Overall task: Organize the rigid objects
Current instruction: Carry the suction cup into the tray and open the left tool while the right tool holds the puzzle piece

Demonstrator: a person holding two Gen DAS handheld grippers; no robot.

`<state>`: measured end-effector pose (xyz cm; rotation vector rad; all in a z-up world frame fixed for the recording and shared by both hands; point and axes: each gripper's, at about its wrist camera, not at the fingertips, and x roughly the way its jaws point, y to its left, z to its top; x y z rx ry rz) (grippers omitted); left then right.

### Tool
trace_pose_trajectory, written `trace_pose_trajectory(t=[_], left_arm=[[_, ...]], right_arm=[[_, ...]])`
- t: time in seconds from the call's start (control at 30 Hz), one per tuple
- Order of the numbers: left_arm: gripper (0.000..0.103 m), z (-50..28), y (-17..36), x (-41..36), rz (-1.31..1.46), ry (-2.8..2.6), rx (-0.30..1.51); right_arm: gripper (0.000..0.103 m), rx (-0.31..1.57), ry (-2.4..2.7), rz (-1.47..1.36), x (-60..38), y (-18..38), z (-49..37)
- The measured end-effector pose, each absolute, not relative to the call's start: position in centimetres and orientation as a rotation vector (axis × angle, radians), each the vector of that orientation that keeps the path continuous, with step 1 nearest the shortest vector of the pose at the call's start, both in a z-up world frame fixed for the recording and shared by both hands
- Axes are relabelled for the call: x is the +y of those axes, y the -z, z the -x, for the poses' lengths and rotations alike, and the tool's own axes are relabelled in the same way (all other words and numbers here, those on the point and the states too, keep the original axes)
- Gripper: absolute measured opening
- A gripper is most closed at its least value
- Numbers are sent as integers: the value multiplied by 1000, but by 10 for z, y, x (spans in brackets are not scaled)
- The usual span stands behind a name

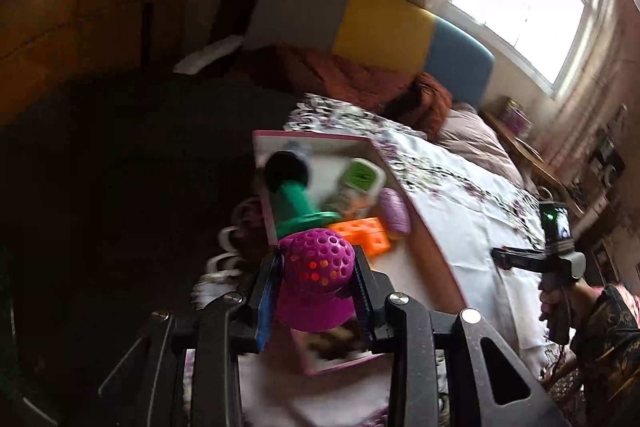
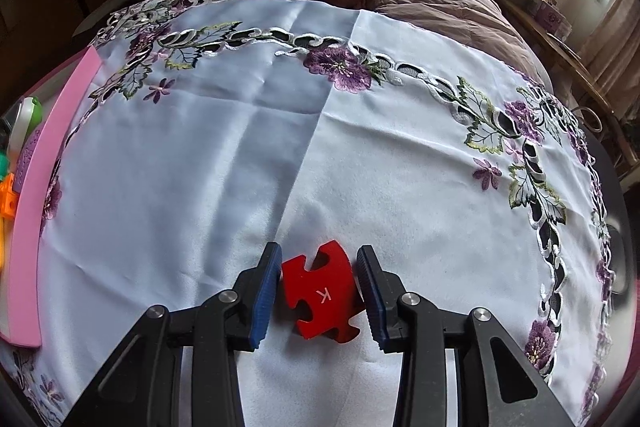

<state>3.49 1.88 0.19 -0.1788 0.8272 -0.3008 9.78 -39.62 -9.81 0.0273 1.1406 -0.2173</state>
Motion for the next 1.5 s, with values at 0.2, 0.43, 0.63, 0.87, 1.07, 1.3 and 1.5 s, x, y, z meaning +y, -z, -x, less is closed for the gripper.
trace_pose_trajectory(t=[0.2,0.43,0.63,0.87,1.07,1.3,1.5], left_arm=[[33,-34,7,30,209,289,858],[33,-41,10,-22,203,463,906],[33,-47,14,-81,132,592,922],[33,-60,41,-116,87,614,1011],[33,-63,60,-131,6,597,1050],[34,-64,77,-140,-73,567,1056],[39,-63,73,-135,-40,560,1052]], right_arm=[[39,1141,218,-21,-395,98,-98],[39,1140,212,-11,-395,98,-98],[39,1140,210,-5,-395,98,-98],[38,1140,202,9,-394,98,-99],[37,1138,196,24,-393,97,-99],[36,1138,194,30,-392,98,-99],[36,1138,194,30,-392,98,-99]])
